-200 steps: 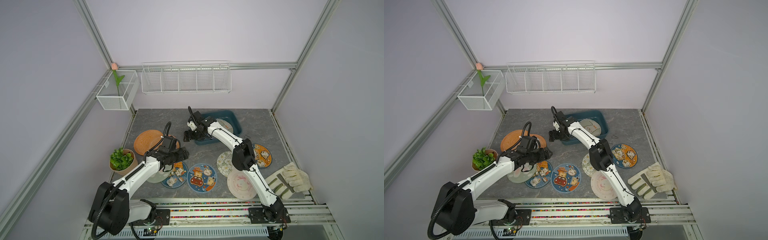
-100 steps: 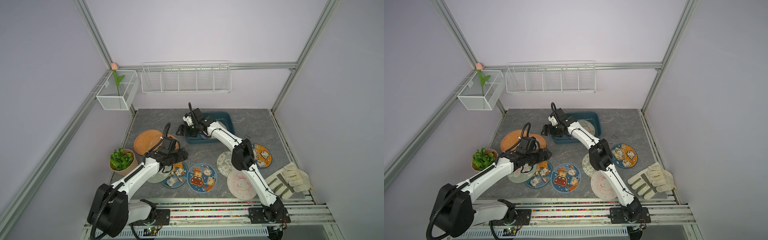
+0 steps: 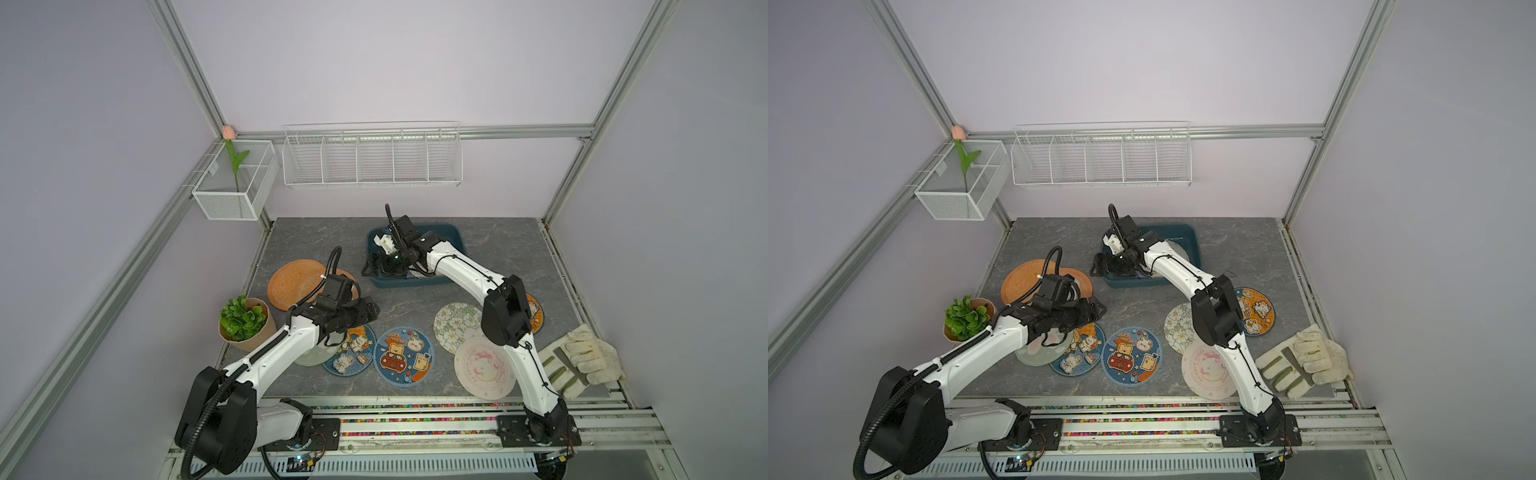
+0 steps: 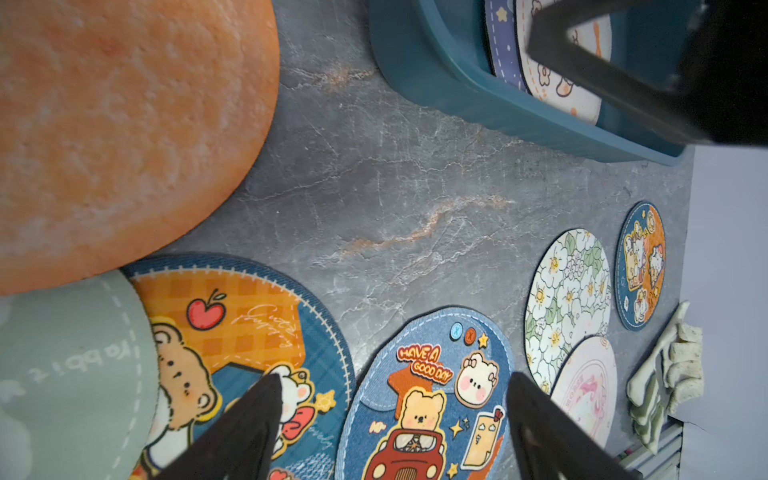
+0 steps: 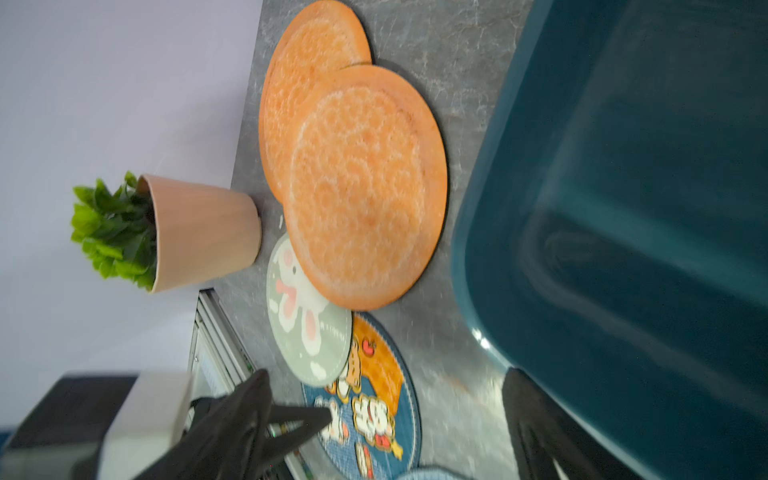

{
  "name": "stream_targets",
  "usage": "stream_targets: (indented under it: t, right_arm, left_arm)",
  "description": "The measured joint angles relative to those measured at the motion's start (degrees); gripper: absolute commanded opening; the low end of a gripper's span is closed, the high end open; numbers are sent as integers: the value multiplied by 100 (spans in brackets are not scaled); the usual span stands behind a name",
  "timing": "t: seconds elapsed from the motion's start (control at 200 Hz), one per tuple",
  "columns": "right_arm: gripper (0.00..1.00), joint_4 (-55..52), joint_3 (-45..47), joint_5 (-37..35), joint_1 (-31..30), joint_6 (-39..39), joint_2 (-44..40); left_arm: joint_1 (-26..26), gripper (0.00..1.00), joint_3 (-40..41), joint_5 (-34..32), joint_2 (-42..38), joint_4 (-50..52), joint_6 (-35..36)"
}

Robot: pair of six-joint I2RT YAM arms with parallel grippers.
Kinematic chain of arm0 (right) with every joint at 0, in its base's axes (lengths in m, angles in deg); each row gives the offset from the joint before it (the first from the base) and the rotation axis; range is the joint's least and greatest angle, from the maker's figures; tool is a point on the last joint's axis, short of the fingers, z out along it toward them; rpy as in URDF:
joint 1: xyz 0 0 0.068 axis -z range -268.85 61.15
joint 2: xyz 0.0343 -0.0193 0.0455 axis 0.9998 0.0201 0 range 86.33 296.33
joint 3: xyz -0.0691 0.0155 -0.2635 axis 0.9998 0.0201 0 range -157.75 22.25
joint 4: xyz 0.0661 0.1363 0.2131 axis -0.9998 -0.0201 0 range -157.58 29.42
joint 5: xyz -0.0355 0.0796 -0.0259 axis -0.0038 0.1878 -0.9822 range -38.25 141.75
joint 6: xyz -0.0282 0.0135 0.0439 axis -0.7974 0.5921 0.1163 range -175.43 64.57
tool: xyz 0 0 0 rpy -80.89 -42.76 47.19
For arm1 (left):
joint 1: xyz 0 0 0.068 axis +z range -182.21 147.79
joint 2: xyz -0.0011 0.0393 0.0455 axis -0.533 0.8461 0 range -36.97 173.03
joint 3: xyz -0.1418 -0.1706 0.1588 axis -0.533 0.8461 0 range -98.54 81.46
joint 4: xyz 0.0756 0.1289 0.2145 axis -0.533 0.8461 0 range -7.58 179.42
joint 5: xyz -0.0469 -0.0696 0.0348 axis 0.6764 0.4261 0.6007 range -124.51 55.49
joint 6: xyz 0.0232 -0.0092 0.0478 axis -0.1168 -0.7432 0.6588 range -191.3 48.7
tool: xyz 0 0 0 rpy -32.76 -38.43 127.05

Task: Put the coasters into the storage box
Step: Move the storage box to the center of the board, then pick up the coaster from the center of the board.

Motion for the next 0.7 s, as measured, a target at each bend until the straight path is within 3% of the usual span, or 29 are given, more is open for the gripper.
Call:
stream_targets:
  t: [0.31, 0.58, 0.7]
  right_arm:
    - [93, -157, 2509, -289, 0, -146, -2277]
    - [100, -304, 4197, -535, -46, -125, -2859]
    - [96, -304, 4533, -654, -173, -105, -2966]
  left_arm:
    - [-566, 75, 446, 144, 22, -129, -363]
    - [-1080, 66, 868, 83, 20, -273, -883]
    - [-1161, 64, 903, 50, 33, -289, -984]
